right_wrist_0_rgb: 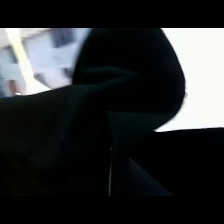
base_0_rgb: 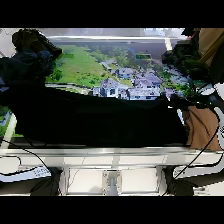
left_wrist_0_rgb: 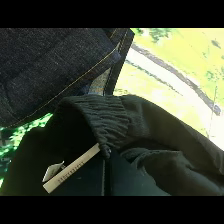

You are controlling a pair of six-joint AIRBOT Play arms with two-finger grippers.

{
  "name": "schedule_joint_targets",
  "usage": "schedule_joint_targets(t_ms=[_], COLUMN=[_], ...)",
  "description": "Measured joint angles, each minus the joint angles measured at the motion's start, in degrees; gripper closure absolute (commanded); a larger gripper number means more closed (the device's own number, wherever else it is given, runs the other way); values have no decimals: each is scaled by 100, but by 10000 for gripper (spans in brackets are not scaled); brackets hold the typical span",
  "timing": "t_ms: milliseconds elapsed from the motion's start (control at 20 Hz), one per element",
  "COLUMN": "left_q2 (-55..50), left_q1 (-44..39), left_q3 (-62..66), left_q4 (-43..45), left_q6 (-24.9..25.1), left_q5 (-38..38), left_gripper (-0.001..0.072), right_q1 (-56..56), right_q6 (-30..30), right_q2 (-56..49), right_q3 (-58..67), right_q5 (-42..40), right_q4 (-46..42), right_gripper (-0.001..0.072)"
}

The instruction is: Fold the clothes and pants, and hang the long-sleeved shirts on hangers.

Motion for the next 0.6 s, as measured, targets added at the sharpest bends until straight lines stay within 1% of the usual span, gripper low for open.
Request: schedule_joint_targets(t_ms=[150, 300, 450, 600], left_q2=[0, -2, 0, -2], left_q1=[0, 0, 0, 0], left_q3=[0, 0, 0, 0], left_q4=[0, 0, 0, 0], left_q6=[0, 0, 0, 2], left_q5=[-15, -17, 2, 13], left_gripper=[690, 690, 690, 689], right_q1=[-61, -234, -466, -531], right_q6=[-151, -111, 282, 581], right_q2=[81, 313, 483, 566], right_q3=[175, 590, 1255, 2009], right_q5=[387, 769, 1023, 1593], right_q4=[223, 354, 413, 444], right_gripper=[702, 703, 703, 703])
